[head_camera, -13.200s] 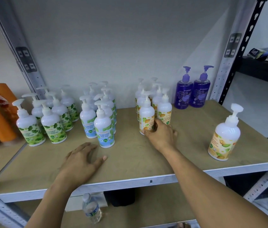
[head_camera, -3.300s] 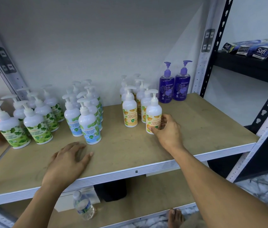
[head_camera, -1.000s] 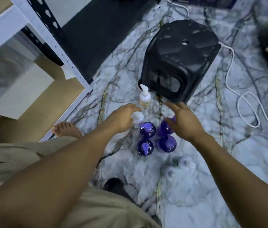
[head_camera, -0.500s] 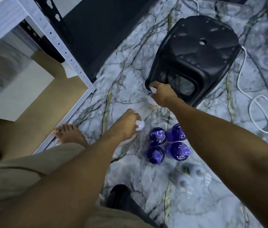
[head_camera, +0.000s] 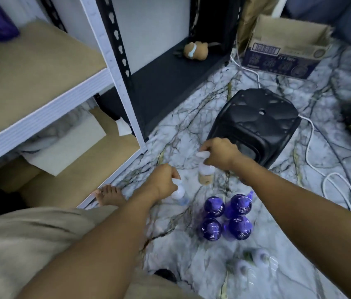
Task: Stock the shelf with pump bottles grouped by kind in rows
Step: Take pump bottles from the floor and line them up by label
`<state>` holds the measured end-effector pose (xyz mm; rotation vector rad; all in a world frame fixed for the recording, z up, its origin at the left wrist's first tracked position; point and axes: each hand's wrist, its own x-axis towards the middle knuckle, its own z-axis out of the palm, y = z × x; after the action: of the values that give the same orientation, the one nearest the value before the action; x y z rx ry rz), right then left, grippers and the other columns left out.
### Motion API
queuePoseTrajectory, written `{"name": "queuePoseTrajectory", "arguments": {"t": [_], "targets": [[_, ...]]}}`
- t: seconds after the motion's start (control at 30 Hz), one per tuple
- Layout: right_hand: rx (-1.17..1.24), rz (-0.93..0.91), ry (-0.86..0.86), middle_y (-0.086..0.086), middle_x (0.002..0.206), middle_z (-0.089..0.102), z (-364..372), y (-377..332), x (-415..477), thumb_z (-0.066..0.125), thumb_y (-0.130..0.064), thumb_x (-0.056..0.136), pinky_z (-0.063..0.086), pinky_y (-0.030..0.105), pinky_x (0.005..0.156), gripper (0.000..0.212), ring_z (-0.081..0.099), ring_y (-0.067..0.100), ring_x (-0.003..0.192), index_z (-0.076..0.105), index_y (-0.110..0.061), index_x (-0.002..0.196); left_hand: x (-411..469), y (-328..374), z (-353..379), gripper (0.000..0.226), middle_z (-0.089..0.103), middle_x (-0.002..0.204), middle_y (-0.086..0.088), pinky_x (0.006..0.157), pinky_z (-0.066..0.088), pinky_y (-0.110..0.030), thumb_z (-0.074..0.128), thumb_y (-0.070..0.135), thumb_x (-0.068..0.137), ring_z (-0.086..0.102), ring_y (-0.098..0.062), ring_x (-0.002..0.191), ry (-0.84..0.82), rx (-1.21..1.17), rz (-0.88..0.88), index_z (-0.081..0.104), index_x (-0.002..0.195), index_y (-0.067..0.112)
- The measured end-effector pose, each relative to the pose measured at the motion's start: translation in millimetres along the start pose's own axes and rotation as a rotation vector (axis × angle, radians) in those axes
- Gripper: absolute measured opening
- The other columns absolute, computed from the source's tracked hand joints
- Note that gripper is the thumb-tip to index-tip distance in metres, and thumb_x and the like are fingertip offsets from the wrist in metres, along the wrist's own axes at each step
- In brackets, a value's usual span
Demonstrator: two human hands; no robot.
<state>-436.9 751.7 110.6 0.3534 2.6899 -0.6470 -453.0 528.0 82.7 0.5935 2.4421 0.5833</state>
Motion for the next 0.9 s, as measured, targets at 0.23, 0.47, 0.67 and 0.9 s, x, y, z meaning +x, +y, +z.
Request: {"name": "queuePoseTrajectory", "arguments": {"t": [0.23,0.47,0.67,0.9], "targets": [[0.032,-0.364,0.177,-0.011,0.089,0.064,-80.6,-94.9,-65.8,0.077,-0.026,0.083,0.044,0.032,0.071,0.016,0.061,0.017,0.092,0.072,-0.033,0.097,-89.3,5.2,-101.7,0.030,0.067,0.100,0.008,0.071,0.042,-0.019,0.074,0.010,0.077,0.061,-0.010,0.090,0.242,-0.001,0.073,0.073,0.103,0.026],[0.187,-0.570,0.333,-0.018,0.066,0.059,-136.5,-213.4,-98.0,0.084,-0.033,0.074,0.051,0.036,0.080,0.016,0.055,0.010,0.076,0.074,-0.040,0.085,-199.9,-14.2,-209.6,0.032,0.067,0.088,0.020,0.069,0.042,-0.008,0.080,0.010,0.076,0.060,0.010,0.082,0.590,-0.042,0.106,0.069,0.094,0.034],[0.220,-0.718,0.302,-0.019,0.079,0.061,-153.6,-327.8,-103.0,0.083,-0.028,0.078,0.054,0.034,0.083,0.019,0.063,0.012,0.085,0.076,-0.035,0.095,-277.2,-41.7,-275.8,0.027,0.071,0.091,0.011,0.070,0.046,-0.016,0.083,0.018,0.077,0.062,0.002,0.077,0.814,-0.026,0.011,0.072,0.100,0.027],[0.247,-0.810,0.299,-0.013,0.081,0.069,-134.9,-444.1,-90.7,0.084,-0.029,0.076,0.053,0.033,0.078,0.012,0.064,0.014,0.082,0.076,-0.035,0.084,-348.7,-81.6,-319.0,0.028,0.070,0.085,0.016,0.066,0.041,-0.008,0.082,0.015,0.075,0.060,0.008,0.082,0.937,0.031,-0.123,0.069,0.089,0.036]]}}
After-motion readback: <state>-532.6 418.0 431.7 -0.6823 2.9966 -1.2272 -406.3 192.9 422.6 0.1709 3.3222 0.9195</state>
